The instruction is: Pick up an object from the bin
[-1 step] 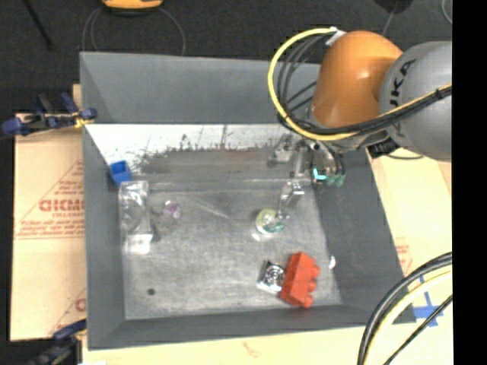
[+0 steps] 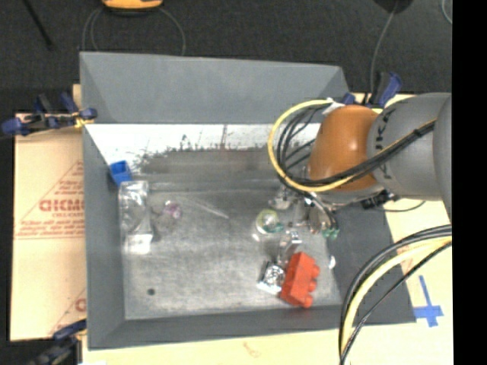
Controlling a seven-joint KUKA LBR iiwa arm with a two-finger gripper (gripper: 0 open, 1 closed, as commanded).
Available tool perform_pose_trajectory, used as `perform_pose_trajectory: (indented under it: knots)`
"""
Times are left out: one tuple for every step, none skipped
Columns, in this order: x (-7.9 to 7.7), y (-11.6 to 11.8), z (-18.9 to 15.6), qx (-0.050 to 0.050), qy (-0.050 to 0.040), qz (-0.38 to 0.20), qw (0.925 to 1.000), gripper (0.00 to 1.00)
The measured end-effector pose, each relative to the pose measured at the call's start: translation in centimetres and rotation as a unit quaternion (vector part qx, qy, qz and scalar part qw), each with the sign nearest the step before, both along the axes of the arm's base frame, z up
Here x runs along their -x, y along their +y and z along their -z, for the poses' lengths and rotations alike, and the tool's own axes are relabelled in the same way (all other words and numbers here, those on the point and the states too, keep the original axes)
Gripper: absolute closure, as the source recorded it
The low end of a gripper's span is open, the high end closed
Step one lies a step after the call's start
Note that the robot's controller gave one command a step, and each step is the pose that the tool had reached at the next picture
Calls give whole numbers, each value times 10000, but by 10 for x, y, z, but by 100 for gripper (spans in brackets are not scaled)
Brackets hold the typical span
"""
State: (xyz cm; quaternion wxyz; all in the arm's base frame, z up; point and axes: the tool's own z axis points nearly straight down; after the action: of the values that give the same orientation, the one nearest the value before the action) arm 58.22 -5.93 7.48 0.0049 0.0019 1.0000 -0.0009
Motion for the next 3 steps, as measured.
perform_pose_trajectory:
  knots:
    - [-16,39,0,21,-25,-299,9995,0]
    - [-17,40,-3,6,-50,-293,9996,100]
    - [62,44,-234,14,-11,-1446,9895,100]
